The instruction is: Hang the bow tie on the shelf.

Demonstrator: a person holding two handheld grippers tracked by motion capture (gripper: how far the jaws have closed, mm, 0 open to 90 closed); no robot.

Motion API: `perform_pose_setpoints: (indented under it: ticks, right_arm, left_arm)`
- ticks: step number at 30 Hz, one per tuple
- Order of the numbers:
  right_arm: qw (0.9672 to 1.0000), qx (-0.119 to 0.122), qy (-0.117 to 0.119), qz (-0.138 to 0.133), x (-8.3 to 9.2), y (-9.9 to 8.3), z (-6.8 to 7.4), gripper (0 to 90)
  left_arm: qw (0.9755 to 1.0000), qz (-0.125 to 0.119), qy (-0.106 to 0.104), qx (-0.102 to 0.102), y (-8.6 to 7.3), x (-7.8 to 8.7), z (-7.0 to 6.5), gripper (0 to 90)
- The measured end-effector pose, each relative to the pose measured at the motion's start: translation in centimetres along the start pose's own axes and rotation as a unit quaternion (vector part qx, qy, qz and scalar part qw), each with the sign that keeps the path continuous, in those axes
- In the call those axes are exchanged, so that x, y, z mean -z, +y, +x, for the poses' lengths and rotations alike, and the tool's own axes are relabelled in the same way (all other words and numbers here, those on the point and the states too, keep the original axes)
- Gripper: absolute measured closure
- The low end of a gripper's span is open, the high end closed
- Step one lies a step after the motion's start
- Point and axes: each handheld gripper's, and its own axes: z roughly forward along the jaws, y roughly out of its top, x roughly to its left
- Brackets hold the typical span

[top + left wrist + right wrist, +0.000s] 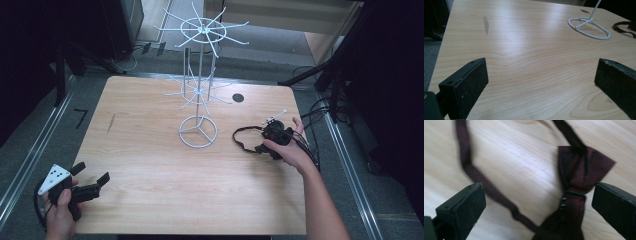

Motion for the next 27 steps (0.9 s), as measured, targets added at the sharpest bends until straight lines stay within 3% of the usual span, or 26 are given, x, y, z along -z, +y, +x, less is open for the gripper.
perform_pose_setpoints:
  ticks: [6,8,13,17,19,20,21,22,23,25,26,27]
  right_arm:
    - [0.9999,-0.003,0.000,-0.017,0.2,0.9,0.0,0.0]
    - [0.9991,-0.002,0.017,-0.038,0.5,1.4,0.3,0.0]
    - [0.9994,0.001,0.014,-0.032,0.1,1.9,1.1,0.0]
    - [0.9971,0.044,0.029,-0.055,0.0,2.7,3.4,1.2]
    - [0.9965,0.051,0.034,-0.057,0.0,2.9,4.0,5.8]
    - [0.9950,0.069,0.037,-0.062,-0.1,3.2,5.1,22.6]
    - [0.9950,0.069,0.037,-0.062,-0.1,3.2,5.1,22.6]
    - [0.9946,0.077,0.035,-0.059,-0.3,3.4,5.8,36.3]
    - [0.9946,0.080,0.038,-0.055,-0.5,3.6,6.1,42.8]
    - [0.9945,0.082,0.041,-0.050,-0.7,3.7,6.3,47.5]
    - [0.9949,0.083,0.042,-0.039,-1.1,3.8,6.6,56.8]
    - [0.9946,0.085,0.048,-0.034,-1.2,3.9,6.7,60.5]
  left_arm:
    - [1.0000,0.001,0.001,-0.001,0.0,0.0,0.0,0.0]
    - [1.0000,0.001,0.000,0.000,0.0,0.0,0.0,0.0]
    - [1.0000,0.000,-0.001,0.000,0.0,0.0,0.0,0.0]
    - [1.0000,0.000,-0.001,0.000,0.0,0.0,0.0,0.0]
    - [1.0000,0.000,-0.001,0.000,0.0,0.0,0.0,0.0]
    - [1.0000,0.000,-0.001,0.001,0.0,0.0,0.0,0.0]
    - [1.0000,0.000,-0.001,0.001,0.0,0.0,0.0,0.0]
    - [1.0000,-0.001,-0.001,0.001,0.0,0.0,0.0,0.0]
    - [1.0000,-0.001,-0.001,0.001,0.0,0.0,0.0,0.0]
    - [1.0000,-0.001,-0.002,0.000,0.0,0.0,0.0,0.0]
    - [1.0000,-0.001,-0.003,0.001,0.0,0.0,0.0,0.0]
    - [1.0000,-0.002,-0.003,0.001,0.0,0.0,0.0,0.0]
